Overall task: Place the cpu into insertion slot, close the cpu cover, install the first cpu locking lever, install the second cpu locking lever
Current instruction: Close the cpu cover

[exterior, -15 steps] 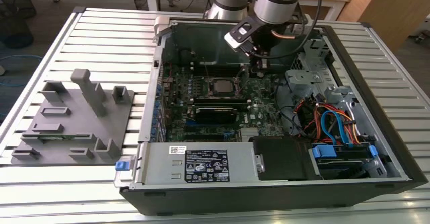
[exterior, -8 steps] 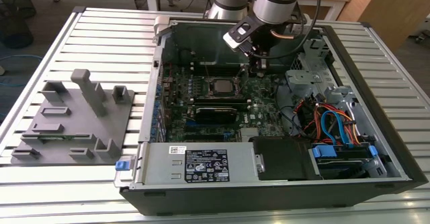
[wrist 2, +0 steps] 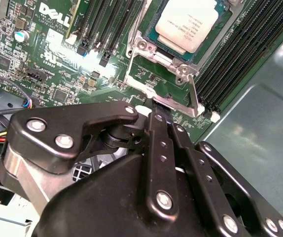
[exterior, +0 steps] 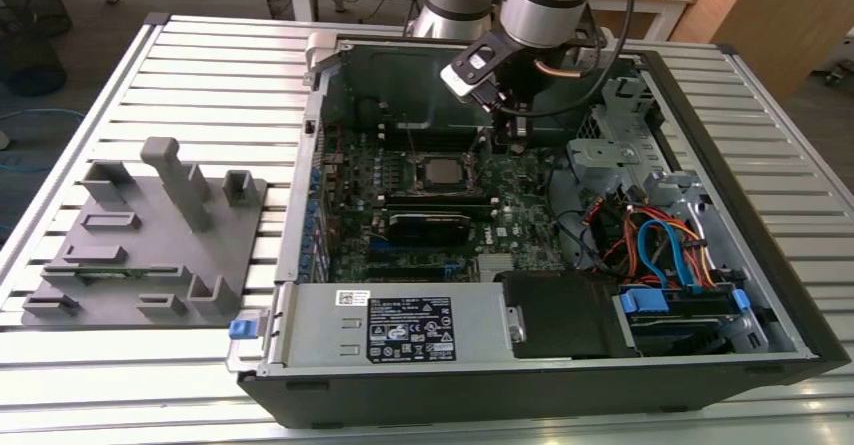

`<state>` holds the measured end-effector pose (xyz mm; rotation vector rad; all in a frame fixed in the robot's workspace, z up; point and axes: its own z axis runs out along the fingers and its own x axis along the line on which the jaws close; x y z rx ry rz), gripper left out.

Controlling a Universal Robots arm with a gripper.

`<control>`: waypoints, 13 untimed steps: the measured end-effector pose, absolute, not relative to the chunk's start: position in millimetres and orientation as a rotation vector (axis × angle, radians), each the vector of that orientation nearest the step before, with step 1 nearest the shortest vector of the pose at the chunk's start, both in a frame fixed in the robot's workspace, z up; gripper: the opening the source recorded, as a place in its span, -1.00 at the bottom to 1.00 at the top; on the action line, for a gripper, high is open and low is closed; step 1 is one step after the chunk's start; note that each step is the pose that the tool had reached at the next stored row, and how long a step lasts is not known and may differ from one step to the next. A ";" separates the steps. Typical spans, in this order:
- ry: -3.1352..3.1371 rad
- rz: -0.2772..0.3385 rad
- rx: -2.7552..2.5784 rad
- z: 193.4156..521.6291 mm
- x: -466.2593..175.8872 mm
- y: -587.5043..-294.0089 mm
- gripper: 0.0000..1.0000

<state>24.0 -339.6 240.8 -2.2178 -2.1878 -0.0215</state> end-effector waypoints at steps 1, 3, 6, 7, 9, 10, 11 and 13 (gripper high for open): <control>-2.188 -0.021 -2.218 240.8 23.7 -339.6 -0.80; -2.188 -0.021 -2.218 240.8 22.9 -339.6 -0.80; -2.188 -0.021 -2.218 240.7 21.8 -339.6 -0.80; -2.188 -0.021 -2.218 240.7 21.4 -339.6 -0.80; -2.188 -0.021 -2.218 240.6 20.7 -339.6 -0.80; -2.188 -0.021 -2.218 240.6 20.4 -339.6 -0.80; -2.188 -0.021 -2.218 240.6 20.1 -339.6 -0.80; -2.188 -0.021 -2.218 240.5 19.5 -339.6 -0.80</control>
